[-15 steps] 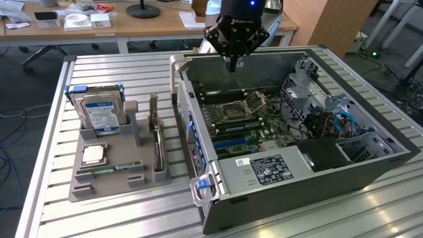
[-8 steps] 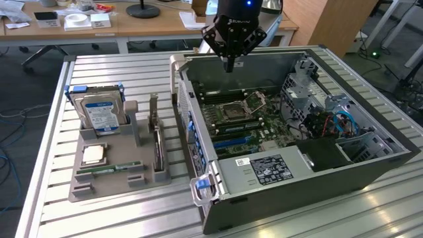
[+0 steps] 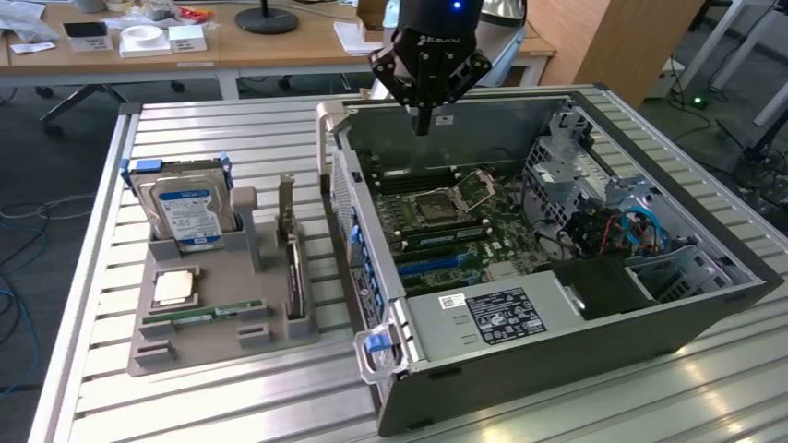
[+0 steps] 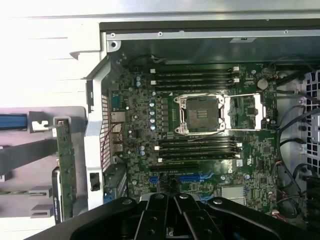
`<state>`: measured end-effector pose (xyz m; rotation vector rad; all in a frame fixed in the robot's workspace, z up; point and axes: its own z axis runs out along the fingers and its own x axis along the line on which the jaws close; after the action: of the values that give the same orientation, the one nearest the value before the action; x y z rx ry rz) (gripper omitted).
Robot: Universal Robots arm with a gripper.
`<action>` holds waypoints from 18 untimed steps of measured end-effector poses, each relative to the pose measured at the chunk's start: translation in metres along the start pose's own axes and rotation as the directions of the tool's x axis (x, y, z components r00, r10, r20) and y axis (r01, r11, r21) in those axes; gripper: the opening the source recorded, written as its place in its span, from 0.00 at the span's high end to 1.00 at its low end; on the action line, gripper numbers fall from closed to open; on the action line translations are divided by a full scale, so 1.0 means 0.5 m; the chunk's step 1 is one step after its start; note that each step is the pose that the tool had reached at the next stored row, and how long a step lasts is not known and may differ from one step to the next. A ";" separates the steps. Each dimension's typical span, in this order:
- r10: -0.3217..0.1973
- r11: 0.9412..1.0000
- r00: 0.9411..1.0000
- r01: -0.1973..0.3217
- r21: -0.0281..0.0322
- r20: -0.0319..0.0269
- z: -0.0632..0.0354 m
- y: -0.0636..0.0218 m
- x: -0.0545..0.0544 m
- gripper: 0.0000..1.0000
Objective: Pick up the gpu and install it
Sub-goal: 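Reach for the gpu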
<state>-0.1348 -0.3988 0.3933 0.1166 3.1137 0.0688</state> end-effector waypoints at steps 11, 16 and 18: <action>0.000 1.000 1.000 0.000 0.000 0.000 0.000 -0.001 0.009 0.89; 0.000 1.000 1.000 0.000 0.000 0.000 0.000 -0.001 0.017 0.89; 0.000 1.000 1.000 0.000 0.000 0.000 0.000 -0.001 0.020 0.89</action>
<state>-0.1447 -0.3988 0.3932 0.1167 3.1136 0.0689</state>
